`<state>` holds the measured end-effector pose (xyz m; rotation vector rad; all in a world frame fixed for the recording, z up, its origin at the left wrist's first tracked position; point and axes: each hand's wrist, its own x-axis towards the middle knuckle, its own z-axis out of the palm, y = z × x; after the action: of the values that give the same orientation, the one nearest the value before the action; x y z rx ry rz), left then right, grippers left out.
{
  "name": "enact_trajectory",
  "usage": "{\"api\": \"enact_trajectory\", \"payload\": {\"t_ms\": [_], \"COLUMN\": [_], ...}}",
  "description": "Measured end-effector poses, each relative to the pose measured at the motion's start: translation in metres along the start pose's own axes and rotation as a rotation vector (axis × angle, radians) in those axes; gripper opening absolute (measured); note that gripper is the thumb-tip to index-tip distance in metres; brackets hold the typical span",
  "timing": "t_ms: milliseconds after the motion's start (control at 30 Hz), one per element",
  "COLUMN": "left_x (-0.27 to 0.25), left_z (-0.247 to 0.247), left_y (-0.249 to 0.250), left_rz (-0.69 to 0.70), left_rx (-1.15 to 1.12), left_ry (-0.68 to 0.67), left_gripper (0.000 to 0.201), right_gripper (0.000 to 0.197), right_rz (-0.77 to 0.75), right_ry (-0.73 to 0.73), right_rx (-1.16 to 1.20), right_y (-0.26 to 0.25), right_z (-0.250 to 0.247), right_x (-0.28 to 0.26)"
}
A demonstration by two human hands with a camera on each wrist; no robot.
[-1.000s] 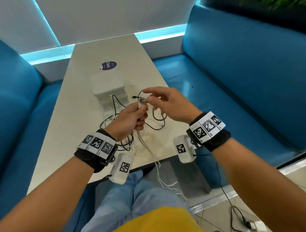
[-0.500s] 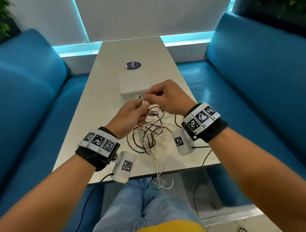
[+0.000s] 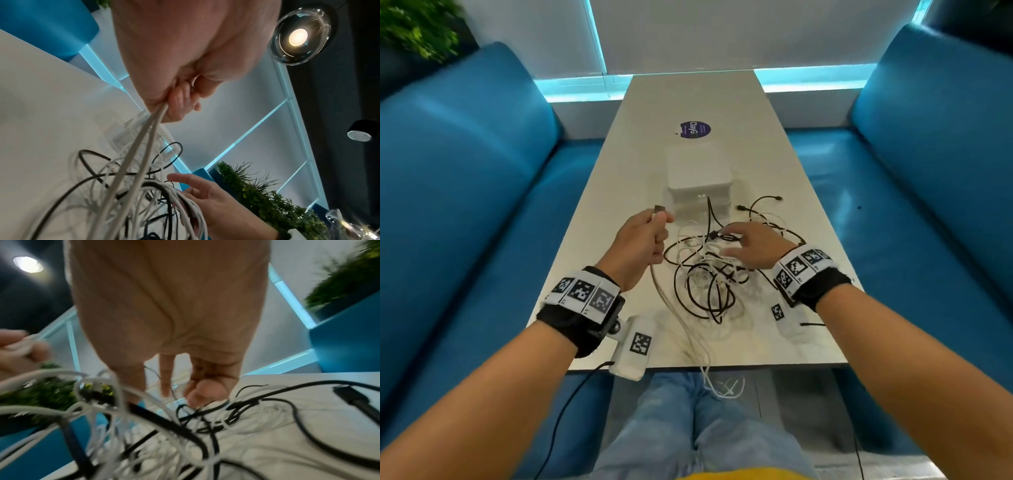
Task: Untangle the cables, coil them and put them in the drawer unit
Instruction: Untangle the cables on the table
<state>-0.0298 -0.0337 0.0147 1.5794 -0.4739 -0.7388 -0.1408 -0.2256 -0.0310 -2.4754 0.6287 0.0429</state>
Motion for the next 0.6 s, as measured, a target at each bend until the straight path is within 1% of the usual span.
{"api": "enact_trajectory", "payload": {"t_ms": [33, 100, 167, 233, 300, 367, 467, 500, 600], "left_x": [0.001, 0.002, 0.004, 0.005, 0.009, 0.011, 0.019, 0.024, 0.031], "left_z": [-0.002, -0.002, 0.0, 0.007, 0.015, 0.023, 0.023, 0.019, 0.005], "left_y": [-0.002, -0.009, -0.018, -0.027, -0.036, -0.046, -0.066, -0.074, -0.083], "left_rz": [-0.005, -0.006, -0.026, -0.047, -0.015, 0.007, -0.091, -0.131, -0.218], "left_rx": [0.039, 0.176, 0.263, 0.287, 0.307, 0.372, 0.525, 0.565, 0.623], "left_ry": [-0.006, -0.018, -0.037, -0.078, -0.07, -0.046, -0.044, -0.048, -0.05], "left_gripper": [0.015, 0.01, 0.006, 0.007, 0.016, 0.031, 0.056, 0.059, 0.05], "right_gripper": [0.04, 0.032, 0.032, 0.039, 0.042, 0.04, 0.037, 0.037, 0.045], "right_rz": [-0.041, -0.053, -0.025, -0.021, -0.041, -0.067, -0.106, -0.113, -0.081], "right_ry": [-0.063, -0.165, -0.191, -0.164, -0.112, -0.059, -0.03, -0.032, -0.04], "right_rx": [-0.018, -0.052, -0.068, -0.081, -0.064, 0.026, 0.085, 0.088, 0.066], "right_y": [-0.005, -0.008, -0.005, 0.0, 0.001, 0.0, -0.001, 0.001, 0.004], "right_z": [0.004, 0.01, 0.014, 0.018, 0.023, 0.027, 0.034, 0.036, 0.039], "right_x": [-0.004, -0.01, -0.015, -0.019, -0.023, -0.026, -0.028, -0.029, -0.029]}}
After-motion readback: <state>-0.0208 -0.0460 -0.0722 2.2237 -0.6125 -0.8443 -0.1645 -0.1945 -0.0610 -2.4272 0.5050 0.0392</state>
